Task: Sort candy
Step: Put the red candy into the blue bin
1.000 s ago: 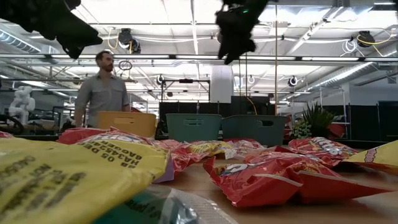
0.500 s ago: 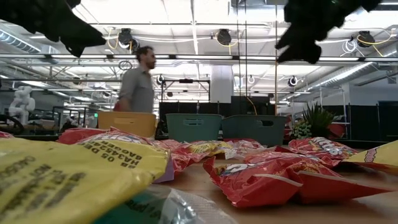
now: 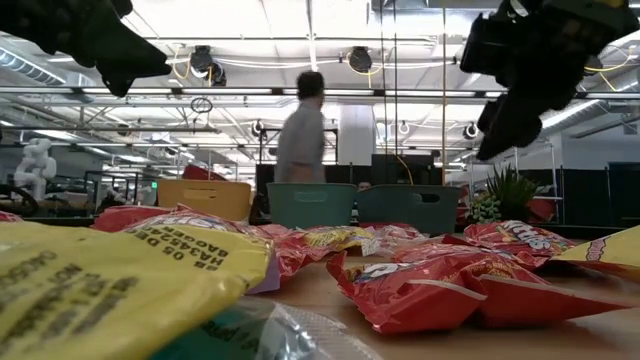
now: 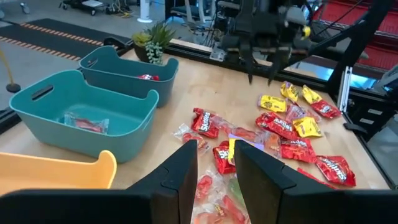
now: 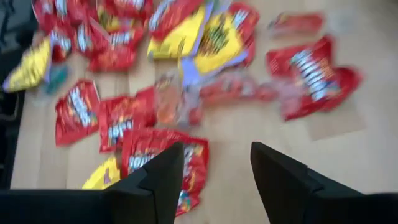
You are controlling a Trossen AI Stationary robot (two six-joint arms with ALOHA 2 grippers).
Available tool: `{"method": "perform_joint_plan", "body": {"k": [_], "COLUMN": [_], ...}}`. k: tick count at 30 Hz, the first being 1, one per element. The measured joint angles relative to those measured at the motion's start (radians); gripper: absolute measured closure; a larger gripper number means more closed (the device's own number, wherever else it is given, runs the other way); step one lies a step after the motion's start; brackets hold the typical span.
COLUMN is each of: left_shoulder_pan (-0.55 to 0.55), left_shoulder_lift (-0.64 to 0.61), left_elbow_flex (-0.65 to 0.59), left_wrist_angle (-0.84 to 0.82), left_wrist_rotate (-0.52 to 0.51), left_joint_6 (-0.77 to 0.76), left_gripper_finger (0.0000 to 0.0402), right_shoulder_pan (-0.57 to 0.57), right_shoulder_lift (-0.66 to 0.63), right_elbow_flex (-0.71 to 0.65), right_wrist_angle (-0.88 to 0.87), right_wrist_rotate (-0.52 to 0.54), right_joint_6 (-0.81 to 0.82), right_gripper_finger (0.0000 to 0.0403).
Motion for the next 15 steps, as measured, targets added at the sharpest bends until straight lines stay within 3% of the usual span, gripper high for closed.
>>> {"method": "perform_joint_plan", "body": {"k": [7,15], "left_shoulder_pan": [0.000,0.000], "left_shoulder_lift": [0.000,0.000], "left_elbow_flex": [0.000,0.000], "left_wrist_angle": [0.000,-0.001], "left_wrist_rotate": [0.000,0.001], "left_joint_6": [0.008,0.008], "left_gripper_finger": [0.0285,0.0285], "right_shoulder_pan": [0.079,0.119], "right_shoulder_lift": [0.118,0.187], "right_elbow_flex": [0.000,0.000], "right_wrist_angle": [0.114,0.129], "right_wrist_rotate": [-0.006,-0.007], "right_joint_6": [0.002,0.081], "right_gripper_finger": [0.0238,0.0237]}}
